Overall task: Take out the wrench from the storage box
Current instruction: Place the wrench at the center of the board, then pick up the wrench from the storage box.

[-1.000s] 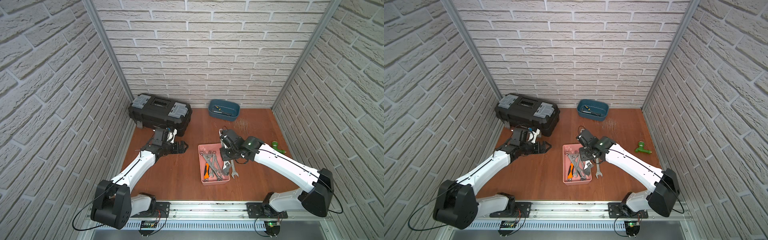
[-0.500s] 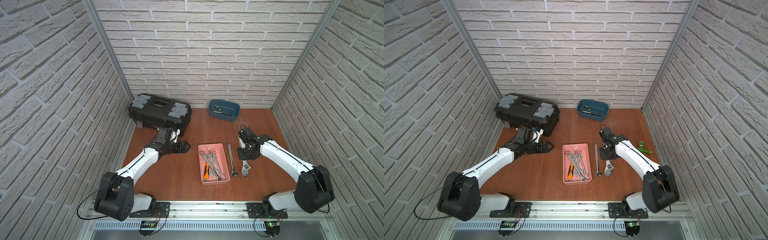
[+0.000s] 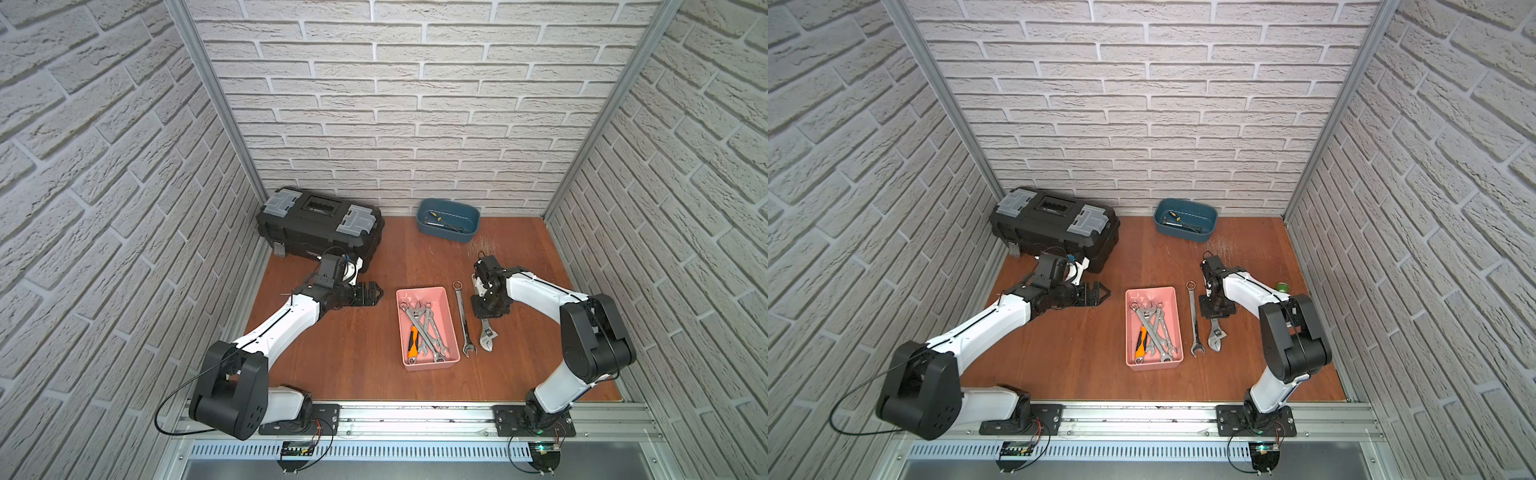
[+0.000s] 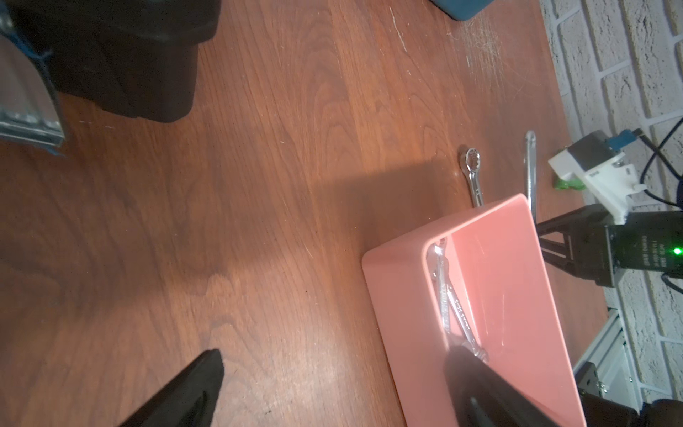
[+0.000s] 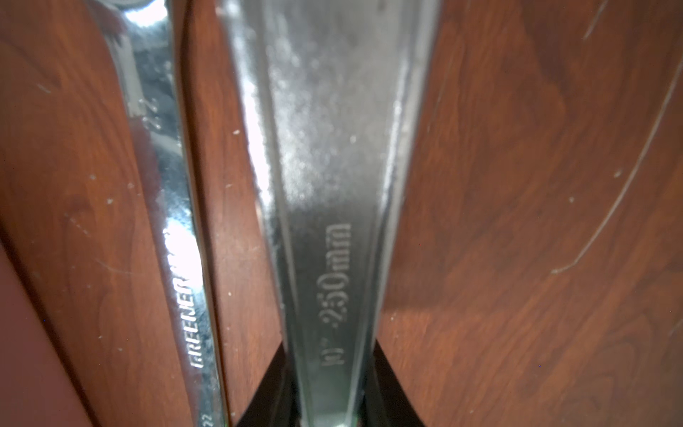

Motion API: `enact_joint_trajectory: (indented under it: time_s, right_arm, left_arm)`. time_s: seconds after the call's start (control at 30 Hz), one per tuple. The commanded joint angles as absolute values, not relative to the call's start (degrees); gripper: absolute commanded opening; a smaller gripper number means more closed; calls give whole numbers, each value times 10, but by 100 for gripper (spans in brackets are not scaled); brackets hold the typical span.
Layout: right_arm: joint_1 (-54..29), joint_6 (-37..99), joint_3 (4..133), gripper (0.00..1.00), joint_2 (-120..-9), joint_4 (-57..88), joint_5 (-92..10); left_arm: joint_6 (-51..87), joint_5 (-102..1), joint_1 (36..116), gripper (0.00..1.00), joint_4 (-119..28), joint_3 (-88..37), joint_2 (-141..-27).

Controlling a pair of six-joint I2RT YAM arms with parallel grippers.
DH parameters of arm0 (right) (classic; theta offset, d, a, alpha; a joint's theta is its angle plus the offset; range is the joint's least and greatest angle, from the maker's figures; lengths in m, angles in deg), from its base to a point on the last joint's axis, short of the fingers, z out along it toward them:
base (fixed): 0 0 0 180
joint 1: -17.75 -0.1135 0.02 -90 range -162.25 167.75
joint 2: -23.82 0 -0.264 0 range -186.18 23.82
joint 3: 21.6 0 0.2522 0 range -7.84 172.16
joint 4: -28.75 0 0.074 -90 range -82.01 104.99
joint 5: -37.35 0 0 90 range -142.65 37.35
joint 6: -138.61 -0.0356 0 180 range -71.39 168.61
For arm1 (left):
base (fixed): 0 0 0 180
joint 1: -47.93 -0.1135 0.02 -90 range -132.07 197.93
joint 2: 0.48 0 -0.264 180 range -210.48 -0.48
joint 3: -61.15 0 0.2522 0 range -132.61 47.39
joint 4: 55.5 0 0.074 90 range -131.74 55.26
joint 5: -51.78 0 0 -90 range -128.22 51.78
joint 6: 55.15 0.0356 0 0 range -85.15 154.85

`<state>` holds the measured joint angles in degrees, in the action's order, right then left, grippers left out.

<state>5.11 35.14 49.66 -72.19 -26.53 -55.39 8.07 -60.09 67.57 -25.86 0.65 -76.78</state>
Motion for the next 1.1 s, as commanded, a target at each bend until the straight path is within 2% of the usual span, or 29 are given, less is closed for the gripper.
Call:
enact_joint_trajectory:
  time_s: [0.0,0.47,0.73,0.87,1.07]
  right_arm:
    - [56,351,494,19,-729,-246,-555]
    - [56,324,499,36,-747,-267,-549]
    - [48,315,539,38,-688,-307,-545]
    - [0,302,580,39,-626,-339,-538]
    - [-140,265,608,41,-576,-342,-535]
  left_arm:
    - [84,-595,679,98,-271,-8,-774]
    - [92,-599,679,98,-267,-14,-782]
    - [93,-598,678,98,-261,-15,-775]
    - [98,-595,674,98,-248,-14,-762]
    - [102,-598,662,98,-240,-2,-744]
